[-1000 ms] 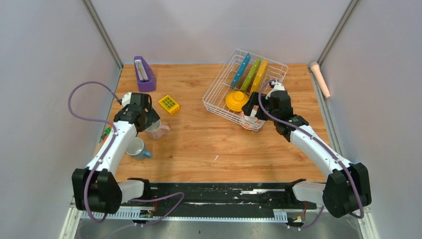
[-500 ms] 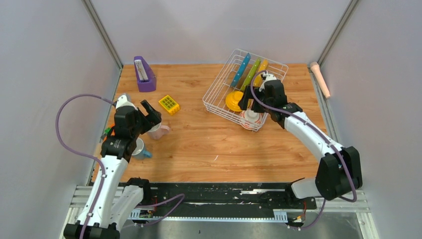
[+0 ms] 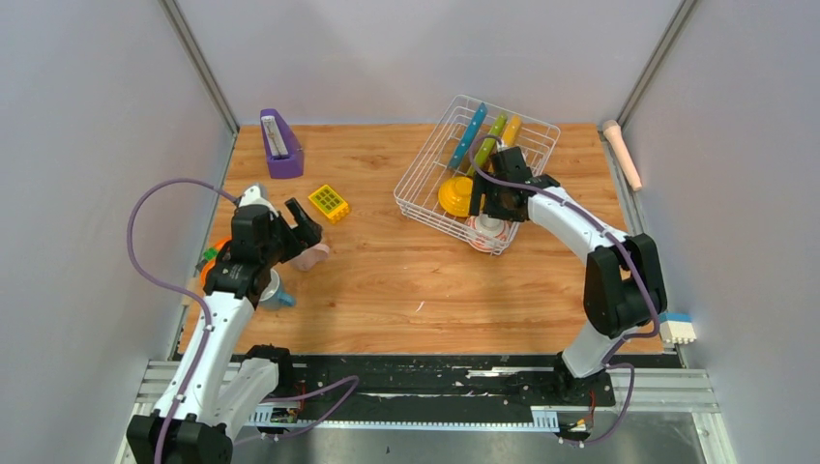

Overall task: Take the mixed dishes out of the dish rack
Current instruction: Pick up the bowl from the dish rack.

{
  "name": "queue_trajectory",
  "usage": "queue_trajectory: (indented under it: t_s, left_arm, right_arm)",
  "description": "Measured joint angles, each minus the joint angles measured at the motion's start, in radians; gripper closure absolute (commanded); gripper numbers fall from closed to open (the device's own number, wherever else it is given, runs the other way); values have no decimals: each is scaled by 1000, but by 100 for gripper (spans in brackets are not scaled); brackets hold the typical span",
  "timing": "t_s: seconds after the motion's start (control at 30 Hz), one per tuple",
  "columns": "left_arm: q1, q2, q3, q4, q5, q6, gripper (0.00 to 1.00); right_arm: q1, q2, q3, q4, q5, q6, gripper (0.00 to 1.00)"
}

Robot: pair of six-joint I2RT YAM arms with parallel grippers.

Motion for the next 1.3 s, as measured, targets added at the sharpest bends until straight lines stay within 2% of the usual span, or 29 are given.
queue_trajectory:
  t_s: [0.43, 0.6, 0.7, 0.83, 0.93, 1.3]
  left_arm:
    - [0, -10, -18, 13, 40, 13, 0]
    - [0, -9, -18, 19, 48, 13, 0]
    - [0, -5, -18, 22, 51, 13, 0]
    - [0, 1, -18, 25, 59, 13, 0]
    - [0, 4, -18, 26, 65, 13, 0]
    - [0, 11, -18, 29, 73, 13, 0]
  right_arm:
    - [0, 81, 53, -45, 55, 15, 38]
    - [-2, 96, 65, -45, 80, 20, 51]
    - [-1, 96, 71, -45, 85, 32, 52]
    - [6, 96, 72, -50, 105, 49, 44]
    - [27, 98, 77, -79, 144, 57, 42]
    - [69, 99, 83, -114, 220, 86, 48]
